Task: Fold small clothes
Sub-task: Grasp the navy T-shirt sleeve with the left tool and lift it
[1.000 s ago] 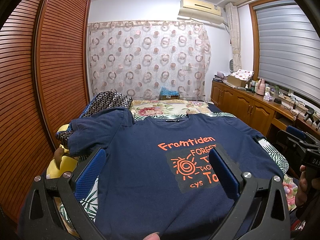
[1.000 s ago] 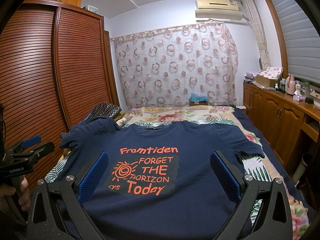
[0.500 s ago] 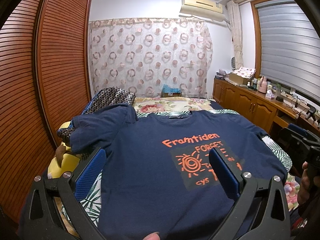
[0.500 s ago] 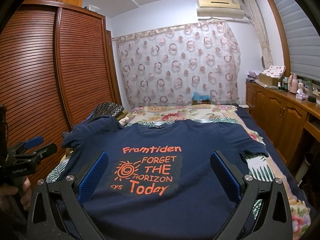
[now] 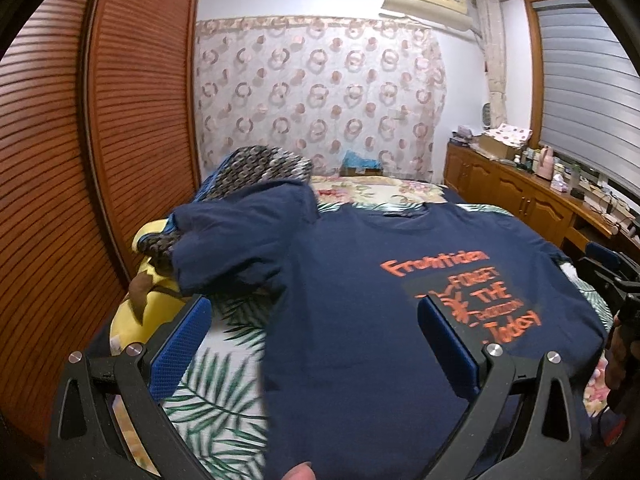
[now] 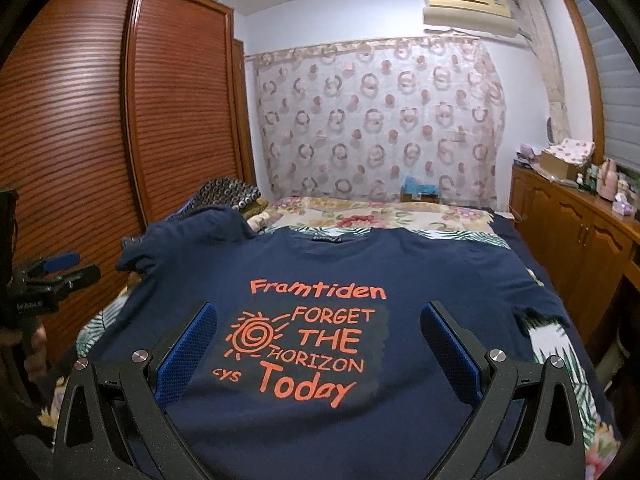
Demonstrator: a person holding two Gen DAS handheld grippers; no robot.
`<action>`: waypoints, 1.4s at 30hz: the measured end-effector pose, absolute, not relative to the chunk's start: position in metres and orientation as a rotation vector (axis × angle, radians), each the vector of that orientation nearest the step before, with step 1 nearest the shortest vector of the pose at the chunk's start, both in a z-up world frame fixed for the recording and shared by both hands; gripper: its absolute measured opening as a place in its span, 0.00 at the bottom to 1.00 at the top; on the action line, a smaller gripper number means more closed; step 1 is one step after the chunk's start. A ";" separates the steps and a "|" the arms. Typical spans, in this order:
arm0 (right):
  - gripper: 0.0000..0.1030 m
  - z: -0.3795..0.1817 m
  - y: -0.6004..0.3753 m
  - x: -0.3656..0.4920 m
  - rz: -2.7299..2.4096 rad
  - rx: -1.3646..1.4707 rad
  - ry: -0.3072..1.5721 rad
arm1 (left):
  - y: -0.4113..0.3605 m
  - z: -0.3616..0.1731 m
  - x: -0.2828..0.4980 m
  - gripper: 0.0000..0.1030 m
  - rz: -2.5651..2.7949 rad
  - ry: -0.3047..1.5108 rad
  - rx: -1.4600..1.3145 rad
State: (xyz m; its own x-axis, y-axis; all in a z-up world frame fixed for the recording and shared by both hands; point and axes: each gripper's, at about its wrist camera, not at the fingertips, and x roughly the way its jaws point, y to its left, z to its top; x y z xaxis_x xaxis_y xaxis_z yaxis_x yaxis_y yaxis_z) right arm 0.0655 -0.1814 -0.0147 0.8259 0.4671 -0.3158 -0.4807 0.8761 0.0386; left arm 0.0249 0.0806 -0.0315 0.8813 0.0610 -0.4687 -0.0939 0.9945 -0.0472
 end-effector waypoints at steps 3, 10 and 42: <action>0.99 -0.018 -0.174 0.075 0.532 -0.064 0.328 | 0.095 -0.041 0.031 1.00 0.093 0.507 -0.087; 0.99 -0.024 -0.158 0.097 0.610 -0.118 0.373 | 0.126 -0.047 0.050 1.00 0.092 0.558 -0.104; 0.99 -0.023 -0.117 0.148 0.715 -0.241 0.519 | 0.232 -0.066 0.179 0.57 0.049 0.852 -0.243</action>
State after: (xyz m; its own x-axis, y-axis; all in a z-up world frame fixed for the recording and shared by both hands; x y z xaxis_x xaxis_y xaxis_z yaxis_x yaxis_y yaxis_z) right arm 0.1484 -0.1174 -0.0234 0.6363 0.5611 -0.5294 -0.6776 0.7346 -0.0358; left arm 0.1788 0.2316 -0.0663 0.6594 -0.0542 -0.7498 -0.1396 0.9712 -0.1930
